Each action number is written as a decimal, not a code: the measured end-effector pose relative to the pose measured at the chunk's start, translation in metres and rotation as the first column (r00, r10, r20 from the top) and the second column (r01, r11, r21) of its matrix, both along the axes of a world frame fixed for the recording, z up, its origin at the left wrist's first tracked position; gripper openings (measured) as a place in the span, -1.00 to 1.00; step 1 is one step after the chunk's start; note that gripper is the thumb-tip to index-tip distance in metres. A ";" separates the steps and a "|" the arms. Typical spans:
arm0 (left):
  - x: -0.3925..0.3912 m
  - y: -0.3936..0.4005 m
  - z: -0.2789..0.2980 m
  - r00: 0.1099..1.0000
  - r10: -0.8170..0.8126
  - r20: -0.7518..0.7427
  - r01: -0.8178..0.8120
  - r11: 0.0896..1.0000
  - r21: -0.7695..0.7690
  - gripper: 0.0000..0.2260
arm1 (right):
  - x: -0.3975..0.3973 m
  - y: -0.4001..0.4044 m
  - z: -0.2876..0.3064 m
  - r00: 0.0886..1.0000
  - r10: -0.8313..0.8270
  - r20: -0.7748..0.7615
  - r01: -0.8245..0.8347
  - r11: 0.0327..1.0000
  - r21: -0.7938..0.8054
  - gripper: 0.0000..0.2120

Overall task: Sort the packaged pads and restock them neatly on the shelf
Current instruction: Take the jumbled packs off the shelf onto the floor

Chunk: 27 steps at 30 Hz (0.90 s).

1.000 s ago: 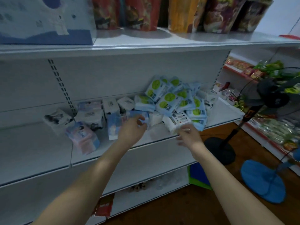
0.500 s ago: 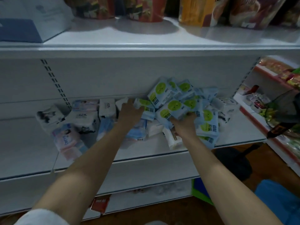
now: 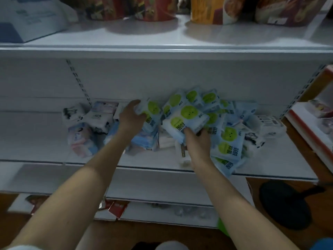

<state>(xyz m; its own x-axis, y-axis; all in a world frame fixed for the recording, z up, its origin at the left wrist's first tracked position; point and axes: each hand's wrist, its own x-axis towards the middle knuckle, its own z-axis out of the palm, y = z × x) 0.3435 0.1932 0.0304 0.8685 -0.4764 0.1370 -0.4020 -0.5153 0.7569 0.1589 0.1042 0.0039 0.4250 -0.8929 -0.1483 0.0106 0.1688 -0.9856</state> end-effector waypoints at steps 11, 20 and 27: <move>-0.067 0.117 0.005 0.943 0.263 -0.205 -0.310 0.917 -0.251 -0.76 | 0.027 0.040 0.005 0.898 0.440 -0.001 -0.437 0.892 0.117 -0.86; -0.089 0.244 -0.011 0.797 0.503 -0.334 -0.586 0.777 -0.229 -0.64 | 0.060 0.157 -0.001 0.661 0.748 -0.064 -0.749 0.662 0.006 -0.71; -0.100 0.385 -0.035 0.757 0.540 -0.368 -0.641 0.724 -0.255 -0.42 | 0.082 0.292 -0.023 0.441 0.887 -0.134 -0.896 0.445 -0.002 -0.62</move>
